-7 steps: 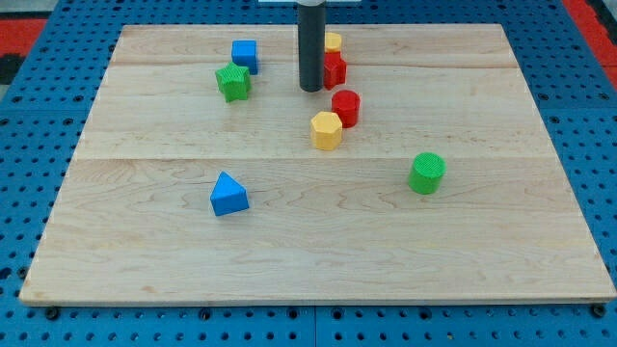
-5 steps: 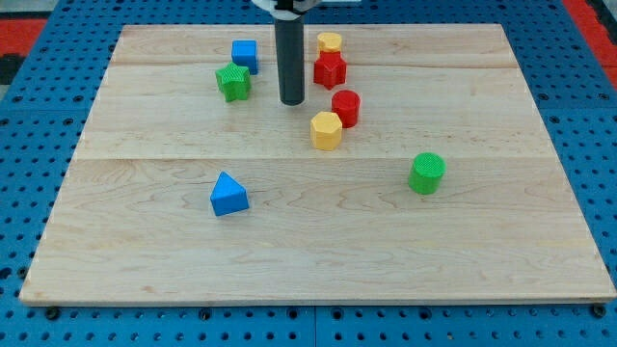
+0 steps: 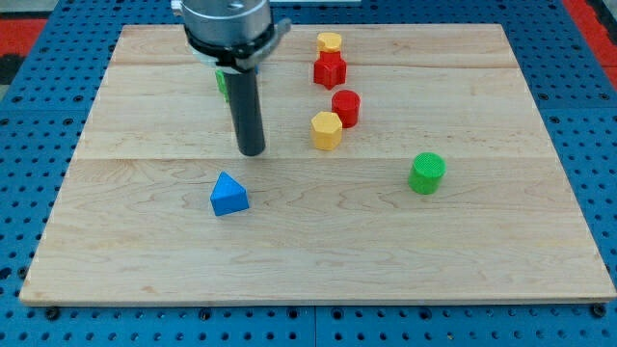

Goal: Slide the blue triangle below to the green star

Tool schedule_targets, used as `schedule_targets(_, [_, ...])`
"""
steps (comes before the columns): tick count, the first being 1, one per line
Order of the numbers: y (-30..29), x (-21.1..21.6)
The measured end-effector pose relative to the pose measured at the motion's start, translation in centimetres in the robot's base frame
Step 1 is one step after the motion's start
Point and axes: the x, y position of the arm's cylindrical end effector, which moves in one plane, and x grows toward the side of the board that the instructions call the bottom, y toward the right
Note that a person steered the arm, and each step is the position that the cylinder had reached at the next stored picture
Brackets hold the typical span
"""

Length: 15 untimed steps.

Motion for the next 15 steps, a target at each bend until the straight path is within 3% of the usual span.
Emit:
schedule_targets(2, [4.6, 5.1])
schedule_targets(5, [3.0, 9.5])
schedule_targets(8, [-2.9, 9.8])
schedule_targets(11, [-3.1, 9.5])
schedule_targets(15, [-3.1, 5.6])
